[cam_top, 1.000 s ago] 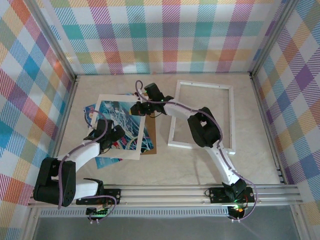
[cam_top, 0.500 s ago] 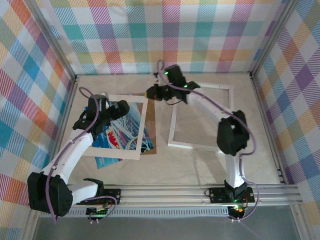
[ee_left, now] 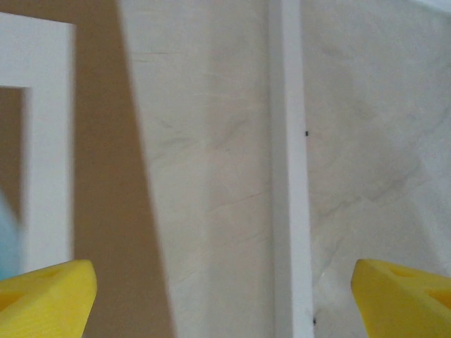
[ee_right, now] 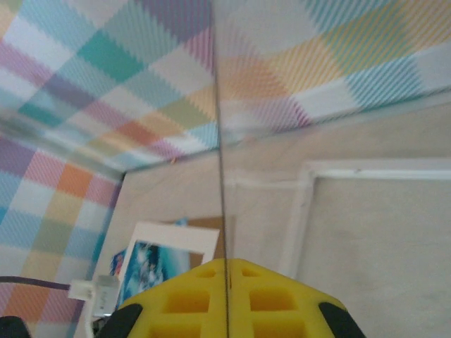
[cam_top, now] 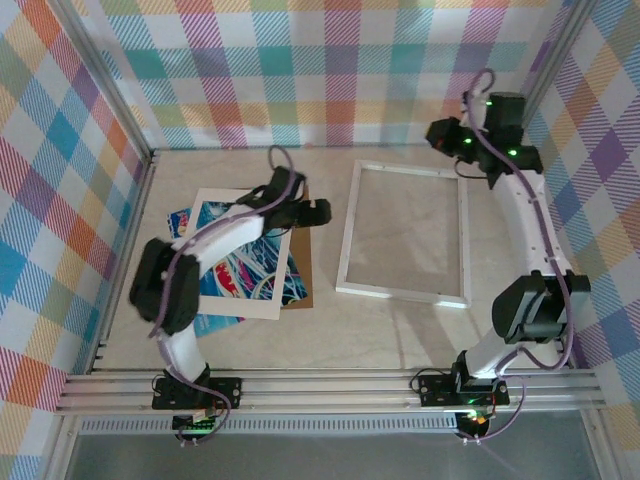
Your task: Put the photo into the frame
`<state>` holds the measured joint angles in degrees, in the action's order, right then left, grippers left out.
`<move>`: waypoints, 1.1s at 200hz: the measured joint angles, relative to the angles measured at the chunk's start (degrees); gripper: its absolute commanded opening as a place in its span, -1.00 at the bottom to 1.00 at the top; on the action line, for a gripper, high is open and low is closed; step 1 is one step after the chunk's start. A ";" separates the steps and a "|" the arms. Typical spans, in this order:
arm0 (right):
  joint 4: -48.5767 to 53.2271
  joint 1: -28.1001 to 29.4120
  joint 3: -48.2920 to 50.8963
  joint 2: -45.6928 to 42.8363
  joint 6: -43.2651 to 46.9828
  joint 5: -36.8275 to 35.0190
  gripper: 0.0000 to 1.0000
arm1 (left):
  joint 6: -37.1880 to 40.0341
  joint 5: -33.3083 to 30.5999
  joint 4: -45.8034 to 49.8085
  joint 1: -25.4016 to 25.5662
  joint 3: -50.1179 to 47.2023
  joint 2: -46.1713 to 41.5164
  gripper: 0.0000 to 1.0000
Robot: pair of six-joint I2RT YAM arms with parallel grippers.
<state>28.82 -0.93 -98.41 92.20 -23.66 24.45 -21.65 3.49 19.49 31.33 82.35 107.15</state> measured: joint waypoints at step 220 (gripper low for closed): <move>-7.23 -8.70 9.16 -9.07 2.47 4.50 -1.00 | -1.46 -6.12 10.86 7.28 25.22 27.04 -0.42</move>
<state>21.58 -9.63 -89.25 83.13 -21.19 28.95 -23.11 -2.63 30.35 38.61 107.57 134.19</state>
